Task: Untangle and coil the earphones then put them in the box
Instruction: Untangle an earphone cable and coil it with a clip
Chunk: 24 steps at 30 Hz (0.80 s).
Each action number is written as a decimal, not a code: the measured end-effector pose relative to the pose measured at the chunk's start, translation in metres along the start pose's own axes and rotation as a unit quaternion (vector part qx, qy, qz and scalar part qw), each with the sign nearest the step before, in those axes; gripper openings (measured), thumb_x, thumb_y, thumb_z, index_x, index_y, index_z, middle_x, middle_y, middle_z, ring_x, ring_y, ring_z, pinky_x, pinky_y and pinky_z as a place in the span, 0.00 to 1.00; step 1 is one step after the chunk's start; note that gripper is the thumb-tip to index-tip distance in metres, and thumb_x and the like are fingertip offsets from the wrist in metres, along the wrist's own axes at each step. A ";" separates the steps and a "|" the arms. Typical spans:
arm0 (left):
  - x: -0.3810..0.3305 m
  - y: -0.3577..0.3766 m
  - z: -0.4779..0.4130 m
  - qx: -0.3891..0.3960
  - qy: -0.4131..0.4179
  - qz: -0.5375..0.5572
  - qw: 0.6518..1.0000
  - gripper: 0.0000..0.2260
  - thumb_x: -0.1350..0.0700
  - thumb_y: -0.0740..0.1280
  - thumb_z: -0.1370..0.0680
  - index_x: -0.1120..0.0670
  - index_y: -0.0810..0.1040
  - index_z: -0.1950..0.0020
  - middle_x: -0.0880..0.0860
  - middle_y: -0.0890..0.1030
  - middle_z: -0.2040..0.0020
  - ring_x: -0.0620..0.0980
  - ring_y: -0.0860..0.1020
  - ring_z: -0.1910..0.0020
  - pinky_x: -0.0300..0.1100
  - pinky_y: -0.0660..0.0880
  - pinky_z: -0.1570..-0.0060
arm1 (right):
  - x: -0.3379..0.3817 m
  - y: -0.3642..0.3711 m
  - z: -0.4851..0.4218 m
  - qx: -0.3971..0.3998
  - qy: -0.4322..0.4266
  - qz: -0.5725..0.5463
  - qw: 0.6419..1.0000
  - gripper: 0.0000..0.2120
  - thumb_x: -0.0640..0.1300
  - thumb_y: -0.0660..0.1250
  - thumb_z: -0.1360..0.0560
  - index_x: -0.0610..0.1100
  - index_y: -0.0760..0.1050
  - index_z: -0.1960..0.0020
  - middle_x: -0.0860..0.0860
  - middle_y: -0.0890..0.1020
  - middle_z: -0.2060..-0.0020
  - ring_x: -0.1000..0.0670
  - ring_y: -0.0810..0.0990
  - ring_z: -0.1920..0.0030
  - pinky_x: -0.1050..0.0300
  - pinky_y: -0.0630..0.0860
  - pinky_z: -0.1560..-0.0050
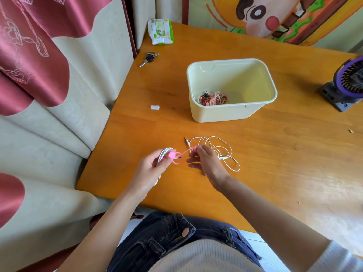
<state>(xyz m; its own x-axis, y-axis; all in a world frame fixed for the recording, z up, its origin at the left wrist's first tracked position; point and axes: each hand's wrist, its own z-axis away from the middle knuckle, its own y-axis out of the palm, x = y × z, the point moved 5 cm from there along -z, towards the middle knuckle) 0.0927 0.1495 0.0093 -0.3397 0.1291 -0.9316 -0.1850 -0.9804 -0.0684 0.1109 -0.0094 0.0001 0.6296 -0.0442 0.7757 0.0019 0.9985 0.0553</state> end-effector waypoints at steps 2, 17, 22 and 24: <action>0.002 0.000 -0.002 -0.006 0.001 0.004 1.000 0.13 0.46 0.63 0.26 0.50 0.78 0.45 0.45 0.70 0.69 0.43 0.66 0.67 0.36 0.65 0.66 | 0.002 -0.002 0.001 -0.010 -0.024 0.018 0.999 0.11 0.41 0.49 0.18 0.40 0.68 0.52 0.48 0.75 0.61 0.52 0.76 0.64 0.64 0.74 0.65; 0.023 0.012 -0.012 -0.028 -0.041 -0.077 0.996 0.09 0.52 0.61 0.20 0.54 0.78 0.48 0.40 0.73 0.74 0.41 0.67 0.73 0.35 0.62 0.71 | 0.035 -0.002 0.006 -0.044 -0.160 -0.021 0.986 0.12 0.41 0.49 0.18 0.45 0.64 0.58 0.52 0.64 0.71 0.58 0.65 0.76 0.59 0.72 0.69; 0.022 0.004 -0.013 -0.038 -0.032 -0.134 0.990 0.07 0.52 0.65 0.22 0.52 0.78 0.46 0.46 0.79 0.59 0.45 0.76 0.59 0.32 0.68 0.62 | 0.025 -0.011 -0.003 -0.014 -0.129 0.122 0.984 0.10 0.43 0.53 0.19 0.44 0.68 0.57 0.53 0.68 0.69 0.56 0.64 0.71 0.64 0.63 0.72; 0.019 0.004 -0.018 -0.020 -0.028 -0.163 0.986 0.09 0.55 0.66 0.22 0.51 0.76 0.42 0.47 0.80 0.53 0.48 0.78 0.52 0.30 0.69 0.59 | 0.017 -0.010 -0.004 -0.009 -0.129 0.171 0.977 0.08 0.43 0.54 0.19 0.42 0.70 0.53 0.53 0.71 0.67 0.56 0.66 0.69 0.64 0.64 0.69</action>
<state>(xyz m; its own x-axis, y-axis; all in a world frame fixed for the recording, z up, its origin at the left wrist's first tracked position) 0.1016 0.1454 -0.0150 -0.3188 0.4460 -0.8363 -0.2568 -0.8900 -0.3767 0.1251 -0.0200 0.0104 0.3783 0.2877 0.8798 -0.1582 0.9566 -0.2448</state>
